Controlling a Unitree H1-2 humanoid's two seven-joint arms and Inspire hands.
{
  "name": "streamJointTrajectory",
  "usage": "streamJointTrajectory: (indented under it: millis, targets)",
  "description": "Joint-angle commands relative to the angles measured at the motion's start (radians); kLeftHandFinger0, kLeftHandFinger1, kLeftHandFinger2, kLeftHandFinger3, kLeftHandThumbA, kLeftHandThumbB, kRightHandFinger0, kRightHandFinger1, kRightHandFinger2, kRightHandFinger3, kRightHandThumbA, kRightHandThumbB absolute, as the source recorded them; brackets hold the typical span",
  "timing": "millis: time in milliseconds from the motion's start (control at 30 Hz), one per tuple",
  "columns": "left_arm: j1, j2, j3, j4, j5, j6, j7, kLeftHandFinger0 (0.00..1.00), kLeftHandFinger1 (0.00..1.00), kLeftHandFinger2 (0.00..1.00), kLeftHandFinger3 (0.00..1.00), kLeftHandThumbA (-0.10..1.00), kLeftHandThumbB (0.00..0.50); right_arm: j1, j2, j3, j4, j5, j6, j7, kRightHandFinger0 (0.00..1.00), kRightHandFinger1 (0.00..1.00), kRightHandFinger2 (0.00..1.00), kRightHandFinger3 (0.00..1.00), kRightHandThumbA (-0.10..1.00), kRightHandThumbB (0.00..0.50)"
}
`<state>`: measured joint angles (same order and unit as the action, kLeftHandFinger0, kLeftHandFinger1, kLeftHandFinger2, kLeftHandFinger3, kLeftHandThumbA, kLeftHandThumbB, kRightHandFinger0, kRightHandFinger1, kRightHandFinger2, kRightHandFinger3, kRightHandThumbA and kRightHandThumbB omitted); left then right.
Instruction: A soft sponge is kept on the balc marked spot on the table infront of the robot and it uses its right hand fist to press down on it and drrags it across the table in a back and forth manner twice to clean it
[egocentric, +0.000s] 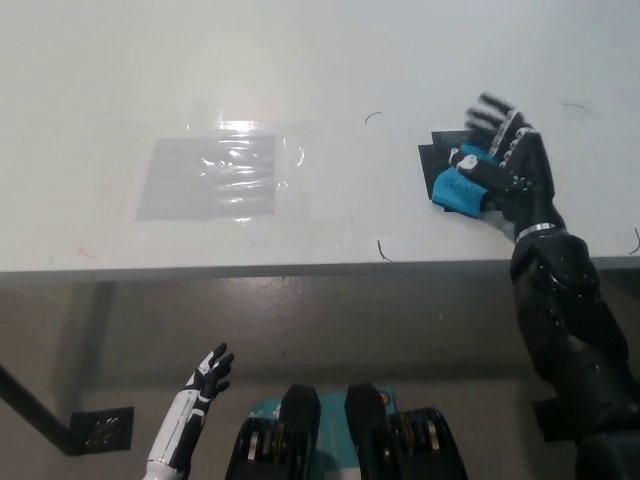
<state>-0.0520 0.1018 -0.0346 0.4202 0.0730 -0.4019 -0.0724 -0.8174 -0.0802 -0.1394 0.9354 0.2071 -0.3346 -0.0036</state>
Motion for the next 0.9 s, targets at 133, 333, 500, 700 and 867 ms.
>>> streamJointTrajectory:
  millis: [133,333,500,700,867]
  targets:
    - [0.008,0.004,-0.001,-0.026,0.005,-0.037,0.01,1.0,1.0,1.0,1.0,1.0,0.366,0.013,-0.109,-0.003,-1.235,0.073,0.272,-0.006,1.0,1.0,1.0,1.0,1.0,0.393]
    - [-0.014,0.007,-0.001,-0.006,0.009,-0.043,0.012,1.0,1.0,1.0,1.0,1.0,0.378,0.075,-0.134,-0.006,-1.56,0.082,0.331,-0.027,1.0,1.0,1.0,1.0,1.0,0.406]
    - [-0.026,0.008,0.0,0.002,0.007,-0.042,0.011,1.0,1.0,1.0,1.0,1.0,0.374,0.159,-0.161,0.002,-1.767,0.112,0.355,-0.034,1.0,1.0,1.0,1.0,1.0,0.439]
    - [-0.041,0.016,-0.001,0.011,0.006,-0.036,0.004,1.0,1.0,1.0,1.0,1.0,0.383,0.293,-0.198,0.004,-1.885,0.163,0.197,-0.017,1.0,1.0,1.0,1.0,1.0,0.451]
    - [-0.047,0.017,-0.002,0.021,0.011,-0.044,0.005,1.0,1.0,1.0,1.0,1.0,0.376,0.542,-0.19,0.089,-1.885,0.184,0.037,0.053,1.0,1.0,1.0,1.0,1.0,0.484]
